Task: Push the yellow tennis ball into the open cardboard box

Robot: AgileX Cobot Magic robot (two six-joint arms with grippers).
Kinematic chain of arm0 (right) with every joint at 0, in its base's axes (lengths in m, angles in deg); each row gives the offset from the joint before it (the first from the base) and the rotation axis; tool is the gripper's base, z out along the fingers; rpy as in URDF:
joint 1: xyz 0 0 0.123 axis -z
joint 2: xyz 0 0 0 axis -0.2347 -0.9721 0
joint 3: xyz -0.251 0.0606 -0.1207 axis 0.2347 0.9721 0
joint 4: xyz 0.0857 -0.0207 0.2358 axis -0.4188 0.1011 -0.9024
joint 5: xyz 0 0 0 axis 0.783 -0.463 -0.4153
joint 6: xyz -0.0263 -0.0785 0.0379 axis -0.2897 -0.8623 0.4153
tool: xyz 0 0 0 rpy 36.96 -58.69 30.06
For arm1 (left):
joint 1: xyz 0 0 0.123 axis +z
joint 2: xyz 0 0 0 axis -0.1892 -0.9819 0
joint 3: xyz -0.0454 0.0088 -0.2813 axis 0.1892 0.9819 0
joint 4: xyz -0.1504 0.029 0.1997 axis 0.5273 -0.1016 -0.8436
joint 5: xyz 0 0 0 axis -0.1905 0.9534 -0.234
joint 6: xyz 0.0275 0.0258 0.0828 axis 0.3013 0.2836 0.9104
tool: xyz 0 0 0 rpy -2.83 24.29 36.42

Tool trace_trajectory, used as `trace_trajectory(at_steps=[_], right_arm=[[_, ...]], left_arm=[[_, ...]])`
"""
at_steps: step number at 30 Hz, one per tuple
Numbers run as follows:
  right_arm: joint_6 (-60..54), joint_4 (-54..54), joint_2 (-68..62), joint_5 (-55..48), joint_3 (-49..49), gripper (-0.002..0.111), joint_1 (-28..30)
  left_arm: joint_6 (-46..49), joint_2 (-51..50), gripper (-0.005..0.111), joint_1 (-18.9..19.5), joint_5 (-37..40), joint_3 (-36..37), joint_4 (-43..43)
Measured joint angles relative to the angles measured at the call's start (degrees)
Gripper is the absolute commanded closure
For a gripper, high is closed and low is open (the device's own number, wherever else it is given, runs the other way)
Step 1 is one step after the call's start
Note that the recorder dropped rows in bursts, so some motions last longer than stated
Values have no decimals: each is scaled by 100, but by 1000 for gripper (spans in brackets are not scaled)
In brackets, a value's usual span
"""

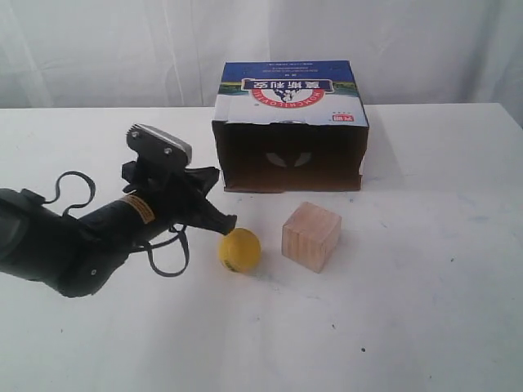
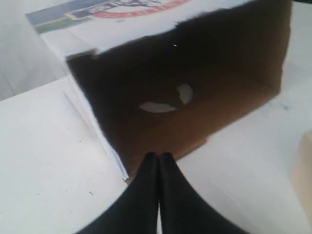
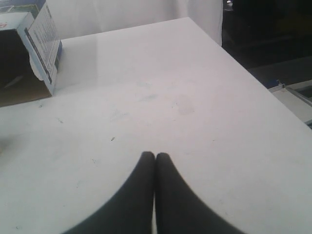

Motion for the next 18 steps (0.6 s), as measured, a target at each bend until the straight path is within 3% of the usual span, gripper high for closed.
trace_trajectory(at_steps=[4, 10, 13, 18], right_arm=[[0, 0, 0, 0, 0, 108, 0], [0, 0, 0, 0, 0, 108, 0], [0, 0, 0, 0, 0, 108, 0], [0, 0, 0, 0, 0, 108, 0]], left_arm=[[-1310, 379, 107, 103, 187, 202, -872], [-3083, 652, 107, 56, 933, 309, -3600], [-3289, 508, 107, 56, 1589, 320, -3893], [-2802, 304, 107, 56, 1389, 308, -3602]])
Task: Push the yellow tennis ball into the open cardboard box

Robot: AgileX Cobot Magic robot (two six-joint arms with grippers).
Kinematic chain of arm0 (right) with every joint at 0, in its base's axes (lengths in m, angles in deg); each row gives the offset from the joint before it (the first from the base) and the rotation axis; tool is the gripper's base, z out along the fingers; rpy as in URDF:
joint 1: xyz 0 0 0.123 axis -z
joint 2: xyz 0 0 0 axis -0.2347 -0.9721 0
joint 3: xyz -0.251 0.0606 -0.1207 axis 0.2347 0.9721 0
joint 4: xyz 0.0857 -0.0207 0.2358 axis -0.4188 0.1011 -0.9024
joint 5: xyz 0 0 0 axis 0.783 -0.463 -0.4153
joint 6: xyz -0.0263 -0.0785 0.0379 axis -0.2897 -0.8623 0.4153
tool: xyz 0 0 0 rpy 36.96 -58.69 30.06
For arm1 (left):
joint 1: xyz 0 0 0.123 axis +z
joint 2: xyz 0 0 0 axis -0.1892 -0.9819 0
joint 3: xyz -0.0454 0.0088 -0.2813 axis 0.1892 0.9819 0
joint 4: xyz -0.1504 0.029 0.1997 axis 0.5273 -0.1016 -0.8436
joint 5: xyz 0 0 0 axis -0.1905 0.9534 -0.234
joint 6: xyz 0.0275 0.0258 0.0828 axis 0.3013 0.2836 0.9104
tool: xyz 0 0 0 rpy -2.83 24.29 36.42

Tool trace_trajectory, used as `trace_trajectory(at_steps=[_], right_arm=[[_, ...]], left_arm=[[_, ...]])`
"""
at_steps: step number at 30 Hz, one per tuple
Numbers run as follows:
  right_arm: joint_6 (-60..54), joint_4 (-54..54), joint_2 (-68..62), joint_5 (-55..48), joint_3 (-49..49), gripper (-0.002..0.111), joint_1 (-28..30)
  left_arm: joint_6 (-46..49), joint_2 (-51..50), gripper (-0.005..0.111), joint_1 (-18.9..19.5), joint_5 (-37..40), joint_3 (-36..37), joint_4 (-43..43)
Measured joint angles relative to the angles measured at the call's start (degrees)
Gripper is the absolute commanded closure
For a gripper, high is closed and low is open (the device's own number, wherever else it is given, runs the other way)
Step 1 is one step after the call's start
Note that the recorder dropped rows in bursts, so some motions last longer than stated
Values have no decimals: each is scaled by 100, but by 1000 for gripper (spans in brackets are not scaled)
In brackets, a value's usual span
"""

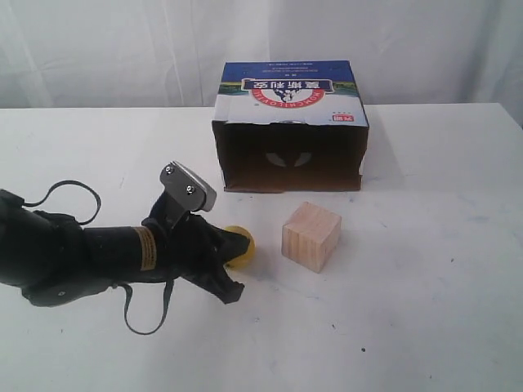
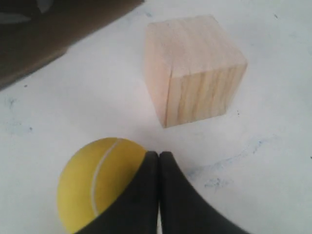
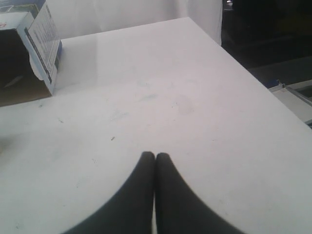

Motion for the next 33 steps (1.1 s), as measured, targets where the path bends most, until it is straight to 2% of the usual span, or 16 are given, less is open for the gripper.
trace_trajectory(at_steps=[6, 11, 17, 24, 30, 33], right_arm=[[0, 0, 0, 0, 0, 108, 0], [0, 0, 0, 0, 0, 108, 0], [0, 0, 0, 0, 0, 108, 0], [95, 0, 0, 0, 0, 108, 0], [106, 0, 0, 0, 0, 108, 0], [106, 0, 0, 0, 0, 108, 0]], left_arm=[[838, -285, 107, 0, -443, -59, 857], [1291, -440, 107, 0, -879, -59, 1116], [2327, -552, 107, 0, -1298, -83, 1764], [2480, -505, 107, 0, -1044, -261, 2124], [2331, -165, 107, 0, -210, -261, 2256], [2331, -141, 107, 52, -64, -274, 2402]])
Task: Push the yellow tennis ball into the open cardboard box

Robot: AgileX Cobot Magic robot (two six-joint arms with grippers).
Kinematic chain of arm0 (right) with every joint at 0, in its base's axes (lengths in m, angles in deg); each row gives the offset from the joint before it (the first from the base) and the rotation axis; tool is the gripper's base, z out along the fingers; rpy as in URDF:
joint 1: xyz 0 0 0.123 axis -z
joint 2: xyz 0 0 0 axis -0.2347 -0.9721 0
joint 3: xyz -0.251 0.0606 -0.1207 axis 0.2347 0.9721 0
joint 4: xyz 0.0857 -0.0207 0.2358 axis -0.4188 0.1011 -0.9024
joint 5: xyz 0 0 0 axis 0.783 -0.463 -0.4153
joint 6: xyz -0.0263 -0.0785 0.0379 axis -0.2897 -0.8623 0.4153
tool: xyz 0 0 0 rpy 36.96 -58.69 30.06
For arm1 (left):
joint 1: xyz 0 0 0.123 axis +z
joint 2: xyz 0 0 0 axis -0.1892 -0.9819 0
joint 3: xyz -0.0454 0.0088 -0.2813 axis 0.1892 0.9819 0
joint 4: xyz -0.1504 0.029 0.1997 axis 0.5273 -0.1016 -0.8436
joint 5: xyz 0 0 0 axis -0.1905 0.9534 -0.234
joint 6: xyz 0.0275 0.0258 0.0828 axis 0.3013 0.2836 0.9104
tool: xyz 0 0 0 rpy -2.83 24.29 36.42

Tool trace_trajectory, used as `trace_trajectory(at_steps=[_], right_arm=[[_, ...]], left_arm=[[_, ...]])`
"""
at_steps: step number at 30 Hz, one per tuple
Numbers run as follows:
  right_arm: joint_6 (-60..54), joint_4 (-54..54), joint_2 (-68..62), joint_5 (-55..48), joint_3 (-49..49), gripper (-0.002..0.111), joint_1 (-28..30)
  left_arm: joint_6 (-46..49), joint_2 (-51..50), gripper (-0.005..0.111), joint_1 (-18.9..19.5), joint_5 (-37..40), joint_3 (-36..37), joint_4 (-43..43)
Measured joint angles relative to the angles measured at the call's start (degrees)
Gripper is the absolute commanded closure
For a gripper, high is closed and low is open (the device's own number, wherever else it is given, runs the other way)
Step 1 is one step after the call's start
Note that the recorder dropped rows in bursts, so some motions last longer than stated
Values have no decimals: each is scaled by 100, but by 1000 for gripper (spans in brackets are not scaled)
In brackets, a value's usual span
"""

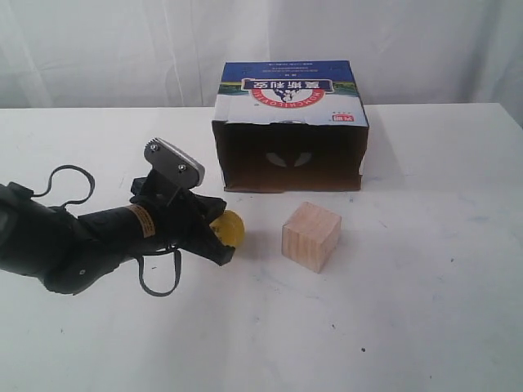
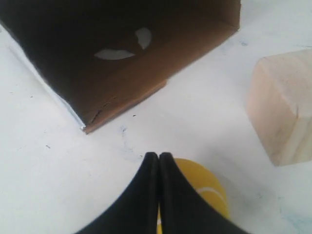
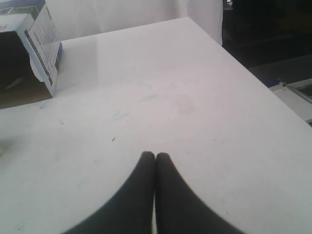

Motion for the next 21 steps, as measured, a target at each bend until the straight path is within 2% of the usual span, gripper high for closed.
trace_trajectory(at_steps=[5, 12, 16, 21], right_arm=[[11, 0, 0, 0, 0, 108, 0], [11, 0, 0, 0, 0, 108, 0], [11, 0, 0, 0, 0, 108, 0], [11, 0, 0, 0, 0, 108, 0]], left_arm=[[10, -25, 107, 173, -112, 0, -17], [-192, 31, 107, 623, -953, 0, -68], [-1009, 359, 107, 880, -587, 65, -179], [-1529, 636, 107, 979, 145, 470, -1048]])
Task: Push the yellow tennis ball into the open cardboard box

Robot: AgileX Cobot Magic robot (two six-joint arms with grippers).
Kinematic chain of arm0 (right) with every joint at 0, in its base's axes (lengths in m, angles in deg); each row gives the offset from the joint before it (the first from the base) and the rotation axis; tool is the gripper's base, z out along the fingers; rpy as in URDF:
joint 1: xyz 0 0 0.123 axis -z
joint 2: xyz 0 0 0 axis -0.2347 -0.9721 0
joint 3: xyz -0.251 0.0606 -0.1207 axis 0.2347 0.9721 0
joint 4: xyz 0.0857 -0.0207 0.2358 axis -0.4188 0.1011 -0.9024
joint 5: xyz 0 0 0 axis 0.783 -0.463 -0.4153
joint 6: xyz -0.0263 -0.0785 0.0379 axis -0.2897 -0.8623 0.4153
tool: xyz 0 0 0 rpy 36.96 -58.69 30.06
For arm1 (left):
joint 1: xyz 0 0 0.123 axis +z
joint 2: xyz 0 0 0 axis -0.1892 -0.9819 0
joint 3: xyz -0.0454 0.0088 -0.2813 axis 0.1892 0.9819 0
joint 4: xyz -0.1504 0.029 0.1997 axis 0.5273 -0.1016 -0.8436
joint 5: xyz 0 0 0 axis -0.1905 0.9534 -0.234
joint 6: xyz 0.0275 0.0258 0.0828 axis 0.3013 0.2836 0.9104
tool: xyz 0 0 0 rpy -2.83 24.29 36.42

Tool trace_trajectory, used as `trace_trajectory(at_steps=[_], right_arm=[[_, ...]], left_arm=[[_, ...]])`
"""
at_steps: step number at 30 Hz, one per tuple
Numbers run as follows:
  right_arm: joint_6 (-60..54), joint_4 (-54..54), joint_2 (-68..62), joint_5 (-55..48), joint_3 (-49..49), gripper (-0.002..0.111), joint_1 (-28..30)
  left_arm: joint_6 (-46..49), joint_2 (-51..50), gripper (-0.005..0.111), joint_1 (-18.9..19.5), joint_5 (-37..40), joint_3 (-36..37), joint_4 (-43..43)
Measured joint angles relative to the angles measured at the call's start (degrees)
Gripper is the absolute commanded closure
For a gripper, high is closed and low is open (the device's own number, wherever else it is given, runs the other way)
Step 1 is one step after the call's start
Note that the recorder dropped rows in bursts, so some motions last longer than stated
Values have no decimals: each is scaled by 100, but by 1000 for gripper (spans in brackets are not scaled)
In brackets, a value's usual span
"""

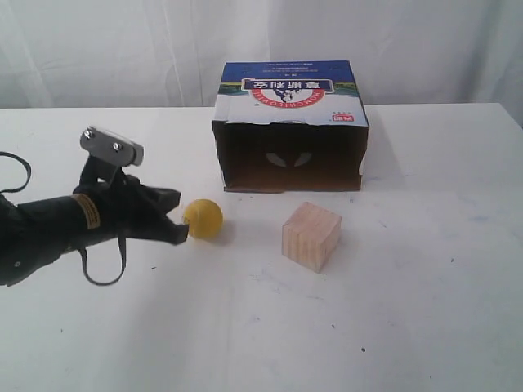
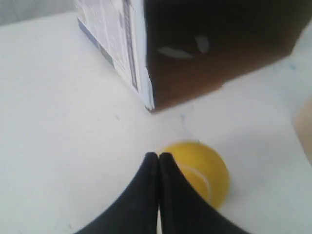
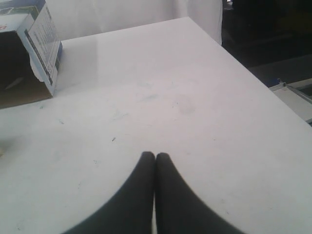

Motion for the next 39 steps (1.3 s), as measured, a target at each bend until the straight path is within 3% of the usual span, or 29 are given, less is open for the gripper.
trace_trajectory(at_steps=[6, 12, 21, 27, 32, 39], right_arm=[[0, 0, 0, 0, 0, 108, 0], [0, 0, 0, 0, 0, 108, 0], [0, 0, 0, 0, 0, 108, 0], [0, 0, 0, 0, 0, 108, 0], [0, 0, 0, 0, 0, 108, 0], [0, 0, 0, 0, 0, 108, 0]], left_arm=[[310, -492, 107, 13, 144, 133, -239], [412, -1049, 107, 14, 36, -313, -243], [711, -779, 107, 223, 29, -572, -118], [990, -1245, 107, 295, 53, -1477, 18], [303, -2022, 107, 307, 279, -2411, -303], [-1600, -2041, 107, 446, 57, -2518, -2007]])
